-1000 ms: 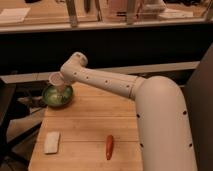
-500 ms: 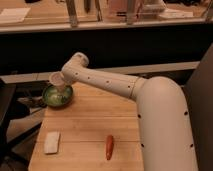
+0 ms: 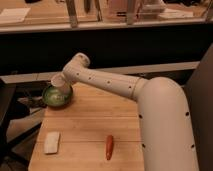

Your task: Place the ceramic cup in the ceramic bowl

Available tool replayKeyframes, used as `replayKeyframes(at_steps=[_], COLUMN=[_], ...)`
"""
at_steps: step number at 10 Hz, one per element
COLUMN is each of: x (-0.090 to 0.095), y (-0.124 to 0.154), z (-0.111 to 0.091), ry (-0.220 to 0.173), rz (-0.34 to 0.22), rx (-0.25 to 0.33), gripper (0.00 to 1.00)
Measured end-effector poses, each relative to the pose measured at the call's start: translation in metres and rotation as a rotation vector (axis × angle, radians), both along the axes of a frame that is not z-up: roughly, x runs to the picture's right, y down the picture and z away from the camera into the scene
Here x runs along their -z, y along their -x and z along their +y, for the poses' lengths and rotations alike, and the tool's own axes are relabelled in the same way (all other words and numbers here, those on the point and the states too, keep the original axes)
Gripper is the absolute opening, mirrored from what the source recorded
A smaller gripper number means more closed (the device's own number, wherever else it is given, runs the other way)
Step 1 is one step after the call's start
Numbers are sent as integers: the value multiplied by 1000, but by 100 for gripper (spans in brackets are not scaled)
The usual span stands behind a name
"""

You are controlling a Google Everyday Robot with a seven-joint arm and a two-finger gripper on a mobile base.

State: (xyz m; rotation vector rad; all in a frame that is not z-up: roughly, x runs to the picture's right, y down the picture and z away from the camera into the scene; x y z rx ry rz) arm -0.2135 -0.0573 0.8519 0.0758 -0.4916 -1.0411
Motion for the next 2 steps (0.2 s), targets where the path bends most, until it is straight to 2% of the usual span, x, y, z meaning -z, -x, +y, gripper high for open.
replayKeyframes(at_steps=[2], x=[0], y=[-1], z=[0], ry=[-3], rz=[-5], rx=[1], gripper=[32])
